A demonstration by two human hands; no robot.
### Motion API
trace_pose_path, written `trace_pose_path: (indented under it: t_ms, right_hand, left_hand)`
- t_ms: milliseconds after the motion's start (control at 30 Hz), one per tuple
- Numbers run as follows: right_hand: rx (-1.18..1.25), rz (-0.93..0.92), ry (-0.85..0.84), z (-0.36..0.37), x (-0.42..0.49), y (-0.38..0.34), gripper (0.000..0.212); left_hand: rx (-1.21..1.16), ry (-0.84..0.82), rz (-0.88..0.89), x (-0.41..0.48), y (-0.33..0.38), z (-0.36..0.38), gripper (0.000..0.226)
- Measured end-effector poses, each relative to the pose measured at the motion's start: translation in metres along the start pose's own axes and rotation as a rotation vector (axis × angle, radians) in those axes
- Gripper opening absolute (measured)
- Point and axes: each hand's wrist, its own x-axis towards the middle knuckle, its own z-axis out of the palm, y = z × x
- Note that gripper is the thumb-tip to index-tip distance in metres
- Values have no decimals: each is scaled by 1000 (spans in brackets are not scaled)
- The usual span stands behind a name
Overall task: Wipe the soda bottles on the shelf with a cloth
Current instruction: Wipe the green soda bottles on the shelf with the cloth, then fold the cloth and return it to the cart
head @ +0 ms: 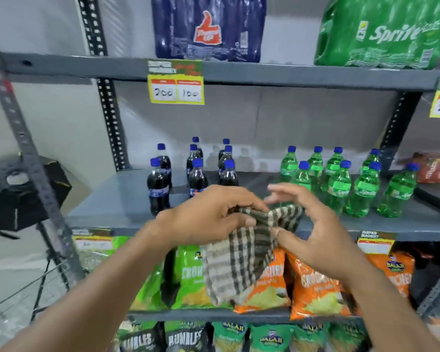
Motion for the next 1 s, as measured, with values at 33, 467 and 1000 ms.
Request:
trace_pose_path:
  t_ms: [33,467,1000]
  right_hand:
    - [-19,9,-48,0,3,-4,50]
    - [138,-70,-267,93,-47,-65,15]
    - [370,60,-613,393,-74,-223,8]
  left_hand:
    - [41,0,-8,-9,3,-5,26]
    - [192,-290,-520,-192,35,-35,26]
    - [-506,374,-943,-550,1,-112,19]
